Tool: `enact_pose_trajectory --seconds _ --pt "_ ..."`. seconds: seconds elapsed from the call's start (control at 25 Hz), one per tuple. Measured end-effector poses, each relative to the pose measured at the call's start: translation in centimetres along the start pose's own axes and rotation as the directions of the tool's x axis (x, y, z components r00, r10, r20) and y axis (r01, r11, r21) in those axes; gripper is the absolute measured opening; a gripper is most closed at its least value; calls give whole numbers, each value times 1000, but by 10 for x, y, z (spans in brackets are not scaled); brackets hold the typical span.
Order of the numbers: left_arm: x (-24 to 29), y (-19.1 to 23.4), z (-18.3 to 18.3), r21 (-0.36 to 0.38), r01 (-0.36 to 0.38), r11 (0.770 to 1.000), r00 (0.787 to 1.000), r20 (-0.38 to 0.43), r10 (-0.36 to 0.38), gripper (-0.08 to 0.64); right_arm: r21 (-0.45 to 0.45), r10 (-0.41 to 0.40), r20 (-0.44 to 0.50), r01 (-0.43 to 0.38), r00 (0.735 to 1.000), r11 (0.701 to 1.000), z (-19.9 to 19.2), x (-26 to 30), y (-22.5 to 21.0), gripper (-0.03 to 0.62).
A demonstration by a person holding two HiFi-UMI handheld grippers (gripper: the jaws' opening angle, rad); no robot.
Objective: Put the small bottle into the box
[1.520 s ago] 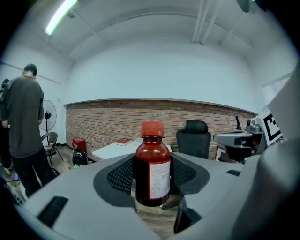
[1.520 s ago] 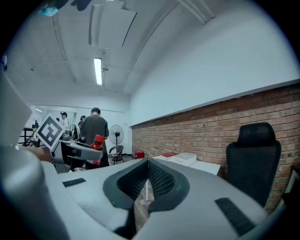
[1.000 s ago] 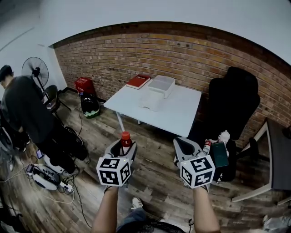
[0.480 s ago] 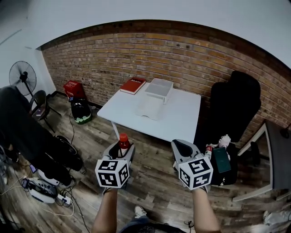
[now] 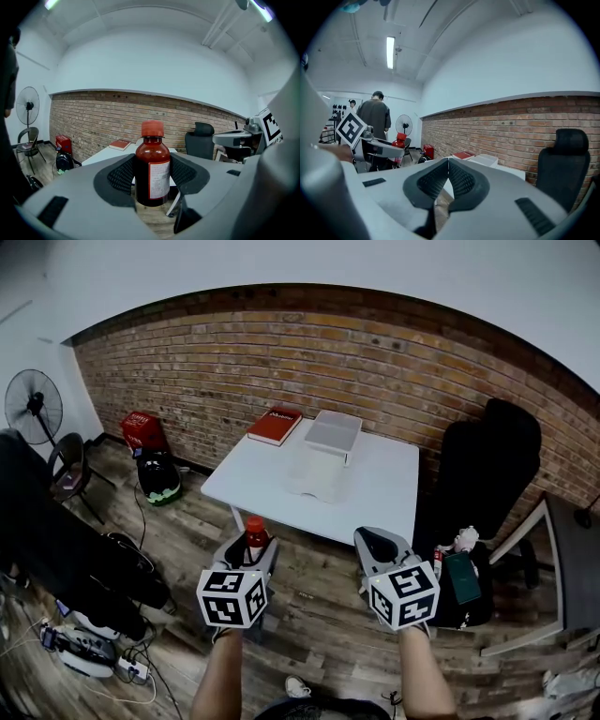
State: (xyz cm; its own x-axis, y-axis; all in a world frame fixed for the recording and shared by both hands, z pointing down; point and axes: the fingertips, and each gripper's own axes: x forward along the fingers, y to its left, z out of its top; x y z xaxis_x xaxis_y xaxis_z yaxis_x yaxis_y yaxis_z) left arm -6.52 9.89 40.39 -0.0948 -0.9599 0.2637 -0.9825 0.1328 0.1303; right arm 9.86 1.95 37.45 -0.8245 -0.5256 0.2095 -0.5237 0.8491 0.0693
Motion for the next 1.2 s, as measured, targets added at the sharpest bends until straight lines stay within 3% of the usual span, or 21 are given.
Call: enact_pose_trajectory --seconds 0.64,1.2 --pt "39 28 12 34 51 998 999 -9 -51 236 13 -49 18 49 999 999 6 39 -9 20" --pt "139 64 32 48 24 999 999 -37 -23 236 41 -22 25 21 999 999 9 137 -69 20"
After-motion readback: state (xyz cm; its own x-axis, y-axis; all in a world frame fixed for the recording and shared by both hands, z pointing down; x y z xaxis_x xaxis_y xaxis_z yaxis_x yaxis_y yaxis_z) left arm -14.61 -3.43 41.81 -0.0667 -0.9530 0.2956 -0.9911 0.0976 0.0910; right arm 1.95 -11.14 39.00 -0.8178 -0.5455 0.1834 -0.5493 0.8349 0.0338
